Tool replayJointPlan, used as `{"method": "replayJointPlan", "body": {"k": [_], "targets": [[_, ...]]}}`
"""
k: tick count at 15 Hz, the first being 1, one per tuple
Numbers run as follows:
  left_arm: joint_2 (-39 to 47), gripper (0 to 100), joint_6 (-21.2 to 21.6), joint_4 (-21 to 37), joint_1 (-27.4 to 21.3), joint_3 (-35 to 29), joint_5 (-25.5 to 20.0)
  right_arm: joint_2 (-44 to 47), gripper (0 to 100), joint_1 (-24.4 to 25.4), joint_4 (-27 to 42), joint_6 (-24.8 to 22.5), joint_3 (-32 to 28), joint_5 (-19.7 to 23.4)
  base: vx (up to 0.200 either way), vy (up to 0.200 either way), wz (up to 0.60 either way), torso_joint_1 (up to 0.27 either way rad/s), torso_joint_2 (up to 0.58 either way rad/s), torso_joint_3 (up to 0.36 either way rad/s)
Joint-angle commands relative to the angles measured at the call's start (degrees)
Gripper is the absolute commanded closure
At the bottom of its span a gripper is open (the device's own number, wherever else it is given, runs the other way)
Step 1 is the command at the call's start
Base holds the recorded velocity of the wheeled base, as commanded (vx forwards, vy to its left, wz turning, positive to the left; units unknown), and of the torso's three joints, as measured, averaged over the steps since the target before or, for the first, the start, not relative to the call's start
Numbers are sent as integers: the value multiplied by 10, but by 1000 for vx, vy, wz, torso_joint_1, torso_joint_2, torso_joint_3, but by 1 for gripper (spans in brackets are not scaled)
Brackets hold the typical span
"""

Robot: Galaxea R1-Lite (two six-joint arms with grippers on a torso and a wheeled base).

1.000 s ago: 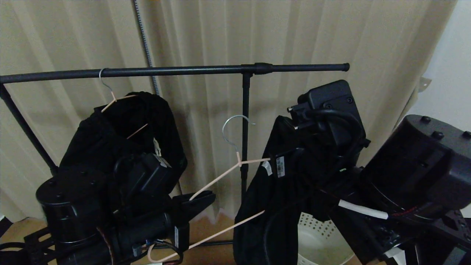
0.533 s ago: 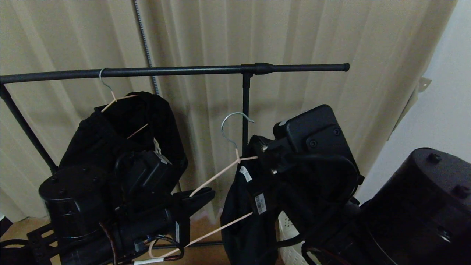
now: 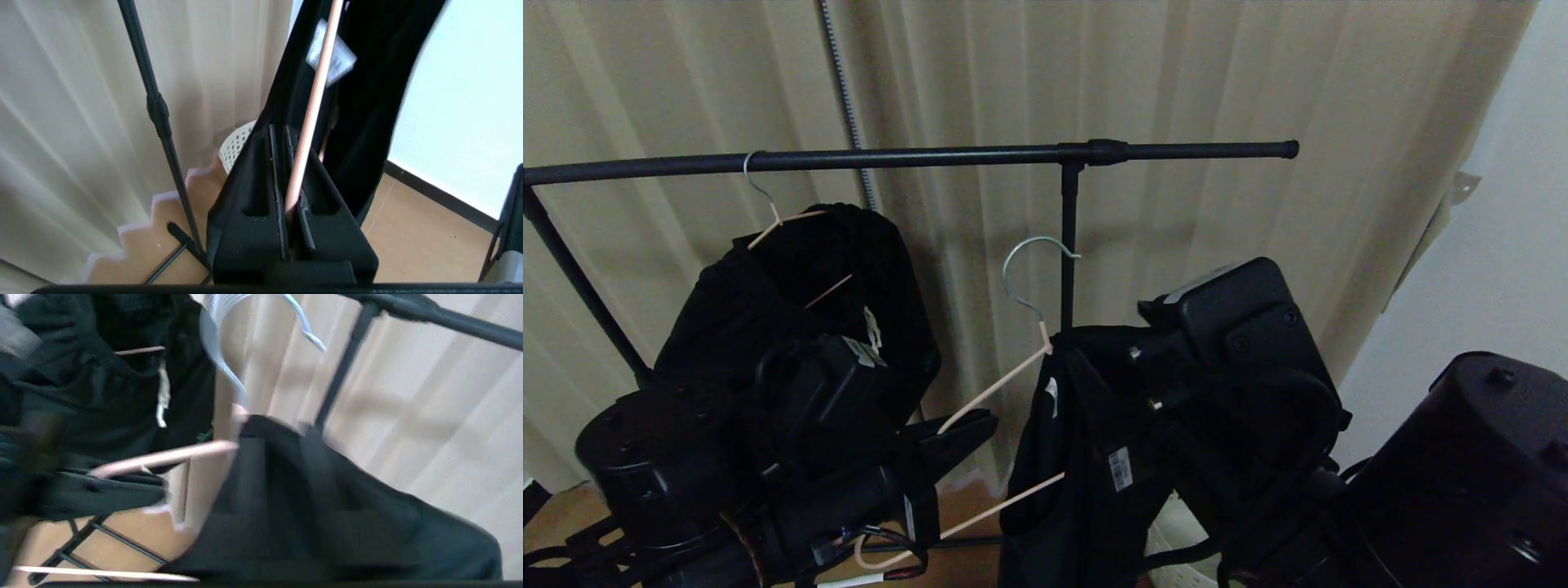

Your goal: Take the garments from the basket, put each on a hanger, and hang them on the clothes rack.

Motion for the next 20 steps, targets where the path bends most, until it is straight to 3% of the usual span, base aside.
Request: {"method": "replayJointPlan", "body": {"k": [1, 5, 11, 14, 15, 16, 17, 18, 19, 20], "targets": [[-4, 100, -2, -11, 1, 12, 0, -35, 0, -17, 1, 1, 30, 1, 0, 0, 0, 0, 0, 0], [-4, 100, -1, -19, 2, 15, 0, -60, 0, -21, 7, 1, 62, 4, 0, 0, 0, 0, 0, 0], [-5, 100, 0, -19, 5, 13, 0, -106, 0, -37, 61, 0, 100, 65, 0, 0, 0, 0, 0, 0], [-14, 100, 0, -19, 9, 21, -2, -188, 0, -105, 224, 0, 72, 189, 0, 0, 0, 0, 0, 0], [-14, 100, 2, -18, 15, 25, -2, -220, 0, -137, 319, 0, 37, 257, 0, 0, 0, 0, 0, 0], [-14, 100, 2, -18, 15, 25, -2, -220, 0, -137, 319, 0, 37, 257, 0, 0, 0, 0, 0, 0], [-12, 100, 15, -19, 17, 33, -4, -252, 0, -194, 457, -6, -23, 367, 0, 0, 0, 0, 0, 0], [-11, 100, 25, -18, 15, 41, -7, -257, 0, -245, 568, -46, -81, 462, 0, 0, 0, 0, 0, 0], [-10, 100, 27, -18, 13, 42, -7, -254, 0, -270, 617, -73, -106, 509, 0, 0, 0, 0, 0, 0], [-9, 100, 27, -19, 7, 43, -7, -233, 0, -305, 697, -130, -147, 580, 0, 0, 0, 0, 0, 0]]}}
